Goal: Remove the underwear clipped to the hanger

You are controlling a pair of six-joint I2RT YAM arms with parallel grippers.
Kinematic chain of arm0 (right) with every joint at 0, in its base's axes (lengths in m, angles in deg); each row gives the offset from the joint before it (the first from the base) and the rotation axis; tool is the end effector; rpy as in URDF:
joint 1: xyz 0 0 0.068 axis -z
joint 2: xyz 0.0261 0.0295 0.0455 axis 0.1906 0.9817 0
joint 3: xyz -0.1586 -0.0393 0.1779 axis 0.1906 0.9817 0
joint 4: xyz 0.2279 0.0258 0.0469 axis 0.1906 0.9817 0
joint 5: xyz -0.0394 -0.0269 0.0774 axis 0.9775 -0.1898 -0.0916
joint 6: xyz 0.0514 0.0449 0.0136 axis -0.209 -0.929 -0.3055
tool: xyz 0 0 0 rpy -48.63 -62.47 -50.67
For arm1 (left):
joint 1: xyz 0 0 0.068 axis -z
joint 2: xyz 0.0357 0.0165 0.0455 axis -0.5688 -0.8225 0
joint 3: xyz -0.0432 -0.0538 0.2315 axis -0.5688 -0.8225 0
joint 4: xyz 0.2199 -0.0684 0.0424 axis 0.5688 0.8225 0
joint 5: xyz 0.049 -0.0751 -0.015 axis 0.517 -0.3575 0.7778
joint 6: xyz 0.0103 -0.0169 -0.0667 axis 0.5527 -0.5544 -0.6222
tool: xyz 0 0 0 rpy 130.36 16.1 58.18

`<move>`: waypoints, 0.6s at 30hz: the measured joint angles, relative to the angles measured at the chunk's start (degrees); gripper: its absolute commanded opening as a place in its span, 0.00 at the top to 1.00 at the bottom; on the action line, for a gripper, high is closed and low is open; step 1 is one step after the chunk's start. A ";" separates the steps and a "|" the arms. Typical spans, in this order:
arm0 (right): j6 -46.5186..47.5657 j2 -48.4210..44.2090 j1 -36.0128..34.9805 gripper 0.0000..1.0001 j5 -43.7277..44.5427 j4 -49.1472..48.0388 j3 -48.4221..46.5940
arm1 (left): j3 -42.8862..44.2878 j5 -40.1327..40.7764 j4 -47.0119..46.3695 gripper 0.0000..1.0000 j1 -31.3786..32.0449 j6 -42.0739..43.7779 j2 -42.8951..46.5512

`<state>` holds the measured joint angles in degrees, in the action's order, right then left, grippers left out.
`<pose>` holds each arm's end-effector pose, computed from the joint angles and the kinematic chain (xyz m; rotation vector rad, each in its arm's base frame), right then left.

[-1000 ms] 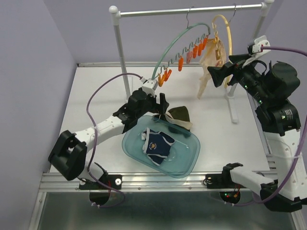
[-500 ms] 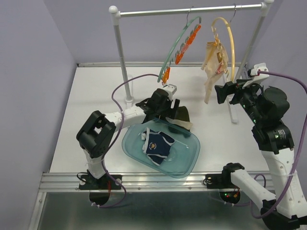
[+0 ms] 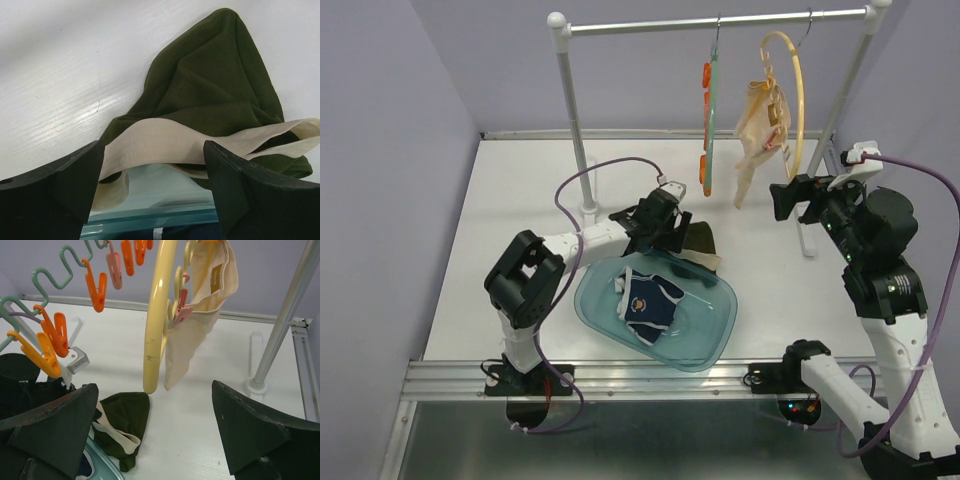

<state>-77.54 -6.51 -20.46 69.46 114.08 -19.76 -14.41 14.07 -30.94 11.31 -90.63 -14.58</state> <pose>0.1558 0.0286 0.4054 -0.1225 1.6237 0.2105 0.2754 -0.2766 0.1910 0.5483 2.1858 -0.4680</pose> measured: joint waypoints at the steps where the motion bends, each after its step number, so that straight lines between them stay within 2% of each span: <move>1: -0.20 -0.04 0.17 0.00 -0.09 0.00 0.00 | 0.96 0.70 0.98 0.10 0.31 0.02 -0.57; 2: -0.42 -0.13 0.31 0.00 -0.13 0.00 0.02 | 1.77 1.14 1.62 0.12 0.57 0.04 -1.03; 5: -0.98 -0.66 0.92 0.00 -0.33 -0.28 0.50 | 5.11 3.21 3.02 0.34 1.75 0.70 -3.74; 10: -1.60 -1.11 1.84 0.00 -0.57 -0.44 1.03 | 9.53 5.14 5.70 0.44 2.47 1.75 -8.90; 13: -1.64 -1.16 2.05 0.00 -0.63 -0.44 1.03 | 9.66 5.90 6.91 0.65 2.45 2.01 -10.19; 14: -1.66 -1.22 2.14 0.00 -0.68 -0.44 1.03 | 9.66 6.16 7.30 0.82 2.43 2.16 -10.29; 15: -1.66 -1.27 2.29 0.00 -0.70 -0.44 1.03 | 9.66 6.40 7.61 0.91 2.40 2.34 -10.32; 16: -1.66 -1.33 2.38 0.00 -0.70 -0.46 1.03 | 9.68 6.62 7.56 0.97 2.40 2.40 -10.32; 18: -1.79 -1.38 2.40 0.00 -0.72 -0.46 1.03 | 9.79 7.15 7.45 1.00 2.40 2.54 -10.29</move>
<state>-79.33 -7.88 -18.06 68.74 113.62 -18.73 -4.62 21.22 -23.49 13.71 -88.09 -24.87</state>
